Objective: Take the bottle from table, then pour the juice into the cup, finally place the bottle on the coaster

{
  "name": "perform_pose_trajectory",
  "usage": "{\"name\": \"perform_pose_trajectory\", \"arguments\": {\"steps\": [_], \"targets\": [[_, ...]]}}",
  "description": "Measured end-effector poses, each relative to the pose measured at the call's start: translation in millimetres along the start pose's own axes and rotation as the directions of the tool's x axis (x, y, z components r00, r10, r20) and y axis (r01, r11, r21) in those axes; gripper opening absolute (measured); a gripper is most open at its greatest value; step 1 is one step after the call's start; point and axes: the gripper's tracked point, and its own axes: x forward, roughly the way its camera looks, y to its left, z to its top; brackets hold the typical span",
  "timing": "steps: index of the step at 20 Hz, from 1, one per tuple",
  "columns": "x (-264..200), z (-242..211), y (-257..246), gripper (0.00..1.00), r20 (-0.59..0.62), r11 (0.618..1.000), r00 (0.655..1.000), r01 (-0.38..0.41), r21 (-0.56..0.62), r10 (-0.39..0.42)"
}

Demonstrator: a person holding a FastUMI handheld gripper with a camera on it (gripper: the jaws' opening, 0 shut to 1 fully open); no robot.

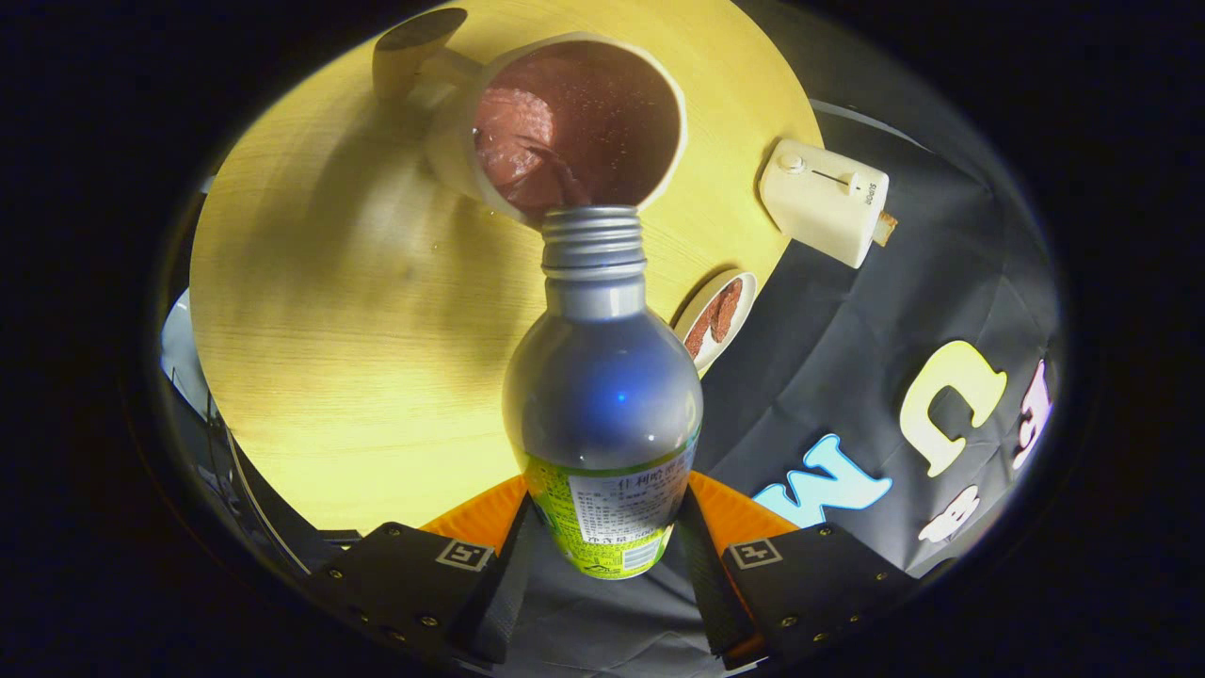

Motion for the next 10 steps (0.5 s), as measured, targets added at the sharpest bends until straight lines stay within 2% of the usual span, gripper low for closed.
{"name": "perform_pose_trajectory", "arguments": {"steps": [10], "targets": [[-3.2, -1.0, -11.8, 0.76, -0.041, 0.997, 0.999, 0.029, -0.077, -0.032]]}}
